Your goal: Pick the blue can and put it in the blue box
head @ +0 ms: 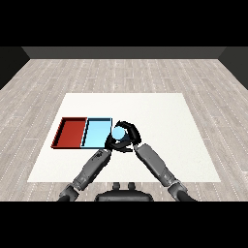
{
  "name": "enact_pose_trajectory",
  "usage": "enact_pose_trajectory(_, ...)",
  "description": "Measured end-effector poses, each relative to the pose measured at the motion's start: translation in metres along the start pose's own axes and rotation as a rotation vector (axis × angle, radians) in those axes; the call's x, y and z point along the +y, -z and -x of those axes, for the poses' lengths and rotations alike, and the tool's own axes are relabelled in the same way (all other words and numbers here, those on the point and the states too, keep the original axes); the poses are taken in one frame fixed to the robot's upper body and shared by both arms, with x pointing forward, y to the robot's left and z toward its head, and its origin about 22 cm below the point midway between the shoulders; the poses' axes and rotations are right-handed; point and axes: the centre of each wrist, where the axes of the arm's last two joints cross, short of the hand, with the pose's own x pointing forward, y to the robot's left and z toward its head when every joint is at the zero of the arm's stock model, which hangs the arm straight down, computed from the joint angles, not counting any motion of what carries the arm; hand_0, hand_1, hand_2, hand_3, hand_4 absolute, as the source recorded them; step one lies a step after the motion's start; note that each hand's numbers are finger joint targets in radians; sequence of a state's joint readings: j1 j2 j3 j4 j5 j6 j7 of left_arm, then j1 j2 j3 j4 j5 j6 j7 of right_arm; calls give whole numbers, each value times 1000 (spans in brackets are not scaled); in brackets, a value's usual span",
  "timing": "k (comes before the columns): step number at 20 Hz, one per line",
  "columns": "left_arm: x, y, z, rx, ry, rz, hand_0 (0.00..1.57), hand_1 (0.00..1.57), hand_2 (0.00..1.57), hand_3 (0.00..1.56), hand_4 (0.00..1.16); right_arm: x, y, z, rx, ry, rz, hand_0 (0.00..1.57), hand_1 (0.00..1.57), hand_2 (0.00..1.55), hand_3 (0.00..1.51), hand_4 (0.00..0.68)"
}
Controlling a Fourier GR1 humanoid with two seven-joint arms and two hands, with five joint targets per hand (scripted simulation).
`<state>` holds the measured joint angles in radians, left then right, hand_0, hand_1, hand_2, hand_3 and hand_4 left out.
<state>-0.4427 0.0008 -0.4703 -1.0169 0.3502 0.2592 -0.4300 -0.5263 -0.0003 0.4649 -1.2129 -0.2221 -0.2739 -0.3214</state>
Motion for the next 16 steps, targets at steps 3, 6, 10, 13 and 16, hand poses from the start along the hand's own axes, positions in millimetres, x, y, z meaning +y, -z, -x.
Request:
enact_pose_trajectory(3,-1,3,0,-15,52,2,270,270,517,0,571,8,2,-4,-1,-1,-18,1278,1278,1416,1396,613)
enact_pose_trajectory(6,-2,6,-1,-1,163,-24,449,449,560,406,277,15,5,-6,-2,-7,-34,1450,1450,1457,1391,595)
enact_pose_trajectory(10,3,6,0,-12,265,-42,453,453,604,0,189,18,6,-3,-7,-7,-46,1456,1456,1466,1397,596)
enact_pose_trajectory(13,7,6,0,-22,393,-26,0,0,0,0,428,20,3,-2,-9,-17,-48,1454,1454,1460,1393,590)
enact_pose_trajectory(16,6,0,2,-24,331,-74,699,699,797,535,714,25,0,-1,-17,-24,-61,1451,1451,1454,1397,610)
